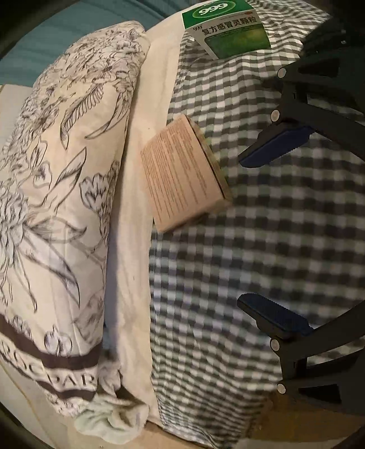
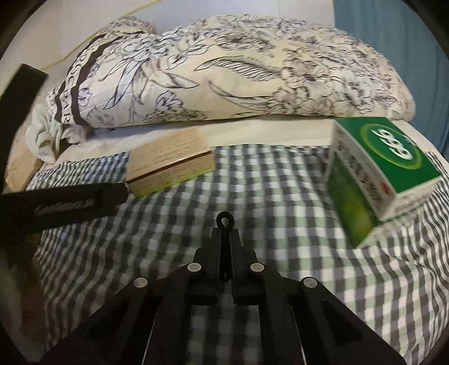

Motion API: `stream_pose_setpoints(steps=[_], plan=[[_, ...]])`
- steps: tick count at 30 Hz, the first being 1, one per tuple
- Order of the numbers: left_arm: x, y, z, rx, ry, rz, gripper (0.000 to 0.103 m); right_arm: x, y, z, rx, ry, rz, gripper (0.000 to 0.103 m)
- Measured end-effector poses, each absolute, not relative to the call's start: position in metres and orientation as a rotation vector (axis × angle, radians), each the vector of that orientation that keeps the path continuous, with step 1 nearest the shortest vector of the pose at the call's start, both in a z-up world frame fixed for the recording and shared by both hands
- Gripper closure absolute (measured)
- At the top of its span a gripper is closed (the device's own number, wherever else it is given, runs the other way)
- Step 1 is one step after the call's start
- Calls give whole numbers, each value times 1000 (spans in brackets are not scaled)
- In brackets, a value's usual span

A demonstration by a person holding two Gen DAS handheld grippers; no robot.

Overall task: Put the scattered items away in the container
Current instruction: 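Grasp the wooden block with the left tool while the right tool holds the ring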

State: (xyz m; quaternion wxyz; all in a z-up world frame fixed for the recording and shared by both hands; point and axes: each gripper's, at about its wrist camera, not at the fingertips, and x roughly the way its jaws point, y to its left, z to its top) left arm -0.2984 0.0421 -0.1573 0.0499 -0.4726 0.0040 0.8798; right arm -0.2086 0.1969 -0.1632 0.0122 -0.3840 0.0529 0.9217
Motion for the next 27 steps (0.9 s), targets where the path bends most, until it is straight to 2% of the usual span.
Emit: stream_pose_setpoints(steps=[6, 11, 17, 21, 23, 27], plan=[[-318, 57, -156, -1412, -49, 2652, 9, -214, 200, -180, -1238, 197, 2864, 98], [-337, 75, -160, -1382, 46, 2541, 9, -215, 212, -183, -1245, 335, 2892, 97], [-358, 101, -174, -1308, 333, 2429, 9, -214, 220, -185, -1246, 453, 2908, 97], [-381, 105, -182, -1346, 350, 2385, 8, -214, 224, -186, -1244, 524, 2911, 97], [-391, 107, -187, -1373, 349, 2360, 1, -213, 225, -187, -1241, 545, 2911, 97], [-402, 111, -189, -1333, 366, 2294, 0, -212, 228, -189, -1241, 591, 2915, 97]])
